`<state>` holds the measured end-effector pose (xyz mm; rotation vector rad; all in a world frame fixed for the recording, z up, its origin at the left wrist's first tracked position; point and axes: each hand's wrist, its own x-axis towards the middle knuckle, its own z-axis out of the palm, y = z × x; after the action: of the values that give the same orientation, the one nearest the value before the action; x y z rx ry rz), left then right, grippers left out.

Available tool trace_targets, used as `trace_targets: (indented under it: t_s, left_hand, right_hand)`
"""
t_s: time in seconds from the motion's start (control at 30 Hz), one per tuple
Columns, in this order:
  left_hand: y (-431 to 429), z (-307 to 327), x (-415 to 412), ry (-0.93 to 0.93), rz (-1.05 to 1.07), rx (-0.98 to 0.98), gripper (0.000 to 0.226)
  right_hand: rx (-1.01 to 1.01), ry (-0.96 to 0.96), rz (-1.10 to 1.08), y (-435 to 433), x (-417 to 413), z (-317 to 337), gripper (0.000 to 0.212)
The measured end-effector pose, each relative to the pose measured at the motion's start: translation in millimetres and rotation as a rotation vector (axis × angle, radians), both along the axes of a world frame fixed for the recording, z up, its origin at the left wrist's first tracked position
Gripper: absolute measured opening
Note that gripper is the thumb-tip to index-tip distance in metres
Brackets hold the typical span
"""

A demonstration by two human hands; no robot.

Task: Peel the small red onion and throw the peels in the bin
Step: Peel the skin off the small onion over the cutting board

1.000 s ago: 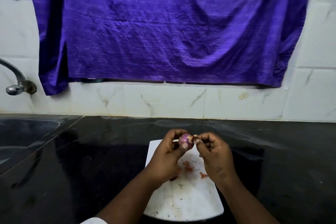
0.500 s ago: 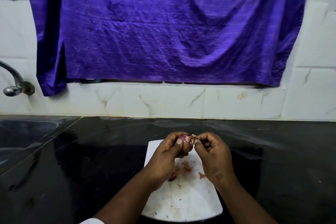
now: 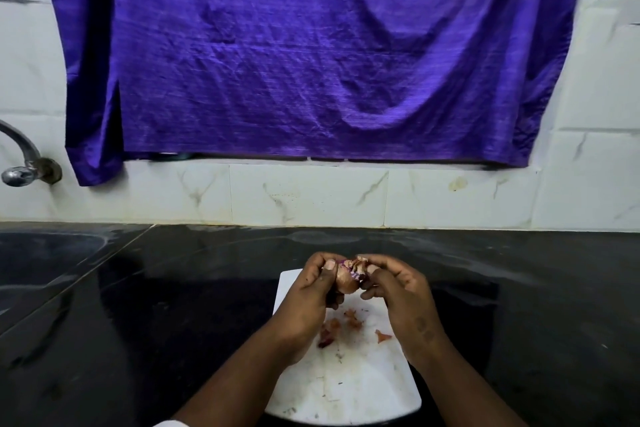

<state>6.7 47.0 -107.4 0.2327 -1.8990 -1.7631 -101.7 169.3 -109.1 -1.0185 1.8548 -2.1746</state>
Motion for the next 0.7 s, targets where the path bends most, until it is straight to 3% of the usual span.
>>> trace_targets:
  t_s: [0.1,0.27,0.53,0.7]
  left_hand:
    - [1.4,0.9,1.2,0.008,0.001,-0.052,0.029]
    - [1.1,1.6,1.6,0.019,-0.003,-0.061,0.033]
    - [2.0,7.2,1.8,-0.065,-0.096,0.293,0.051]
    - [4.7,7.1,2.6,-0.02,-0.079,0.151,0.041]
  right_hand:
    - [0.02,0.028,0.028,0.4,-0.9,-3.3,0.007]
    - [0.035,0.048,0.015,1.9,-5.6,-6.2,0.003]
    - [-0.085,0.041,0.14,4.0,-2.6,-2.1,0.01]
    - [-0.005,0.034,0.039,1.5,-4.5,-5.6,0.008]
